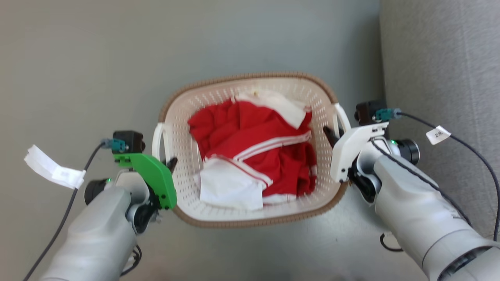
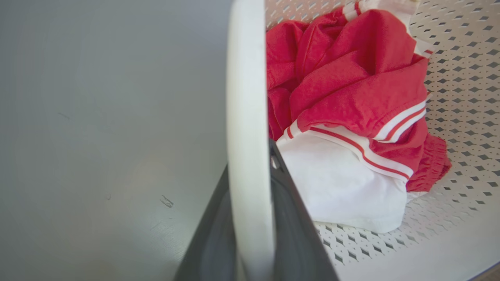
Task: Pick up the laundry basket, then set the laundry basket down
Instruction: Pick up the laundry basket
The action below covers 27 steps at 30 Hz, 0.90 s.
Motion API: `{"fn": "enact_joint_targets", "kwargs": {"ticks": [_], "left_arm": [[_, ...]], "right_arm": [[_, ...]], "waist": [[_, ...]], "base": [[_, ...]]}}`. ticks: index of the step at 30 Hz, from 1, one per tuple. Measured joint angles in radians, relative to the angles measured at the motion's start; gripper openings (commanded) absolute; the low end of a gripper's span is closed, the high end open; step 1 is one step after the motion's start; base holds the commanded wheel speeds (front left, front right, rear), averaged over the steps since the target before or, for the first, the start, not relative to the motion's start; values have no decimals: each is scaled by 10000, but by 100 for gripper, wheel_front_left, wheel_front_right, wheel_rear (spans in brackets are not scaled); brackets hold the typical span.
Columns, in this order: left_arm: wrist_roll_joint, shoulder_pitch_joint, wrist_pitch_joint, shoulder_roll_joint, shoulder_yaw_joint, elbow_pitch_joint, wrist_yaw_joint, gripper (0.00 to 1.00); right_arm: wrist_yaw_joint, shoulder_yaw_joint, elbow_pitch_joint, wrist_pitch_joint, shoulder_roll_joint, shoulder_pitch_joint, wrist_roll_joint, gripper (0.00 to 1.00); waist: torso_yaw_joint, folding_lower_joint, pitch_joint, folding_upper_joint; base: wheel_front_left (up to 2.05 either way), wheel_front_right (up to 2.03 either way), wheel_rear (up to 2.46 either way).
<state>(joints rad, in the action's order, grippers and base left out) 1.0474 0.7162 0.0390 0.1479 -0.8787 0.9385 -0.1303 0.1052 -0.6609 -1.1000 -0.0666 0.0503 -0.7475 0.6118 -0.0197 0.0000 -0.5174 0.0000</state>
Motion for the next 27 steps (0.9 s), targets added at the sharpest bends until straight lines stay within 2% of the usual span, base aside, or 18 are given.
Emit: {"fn": "enact_joint_targets", "kwargs": {"ticks": [7, 27], "left_arm": [[508, -523, 502, -21, -282, 184, 0, 0], [1116, -1949, 1682, -128, -1074, 454, 0, 0]], "right_arm": [[0, -420, -10, 644, -4, 547, 546, 0], [-8, -1306, -299, 2499, -12, 2096, 1599, 0]], "waist": [[-36, 0, 1006, 0], [-236, -1, 3805, 0]], "base": [[0, 0, 0], [0, 0, 0]]}}
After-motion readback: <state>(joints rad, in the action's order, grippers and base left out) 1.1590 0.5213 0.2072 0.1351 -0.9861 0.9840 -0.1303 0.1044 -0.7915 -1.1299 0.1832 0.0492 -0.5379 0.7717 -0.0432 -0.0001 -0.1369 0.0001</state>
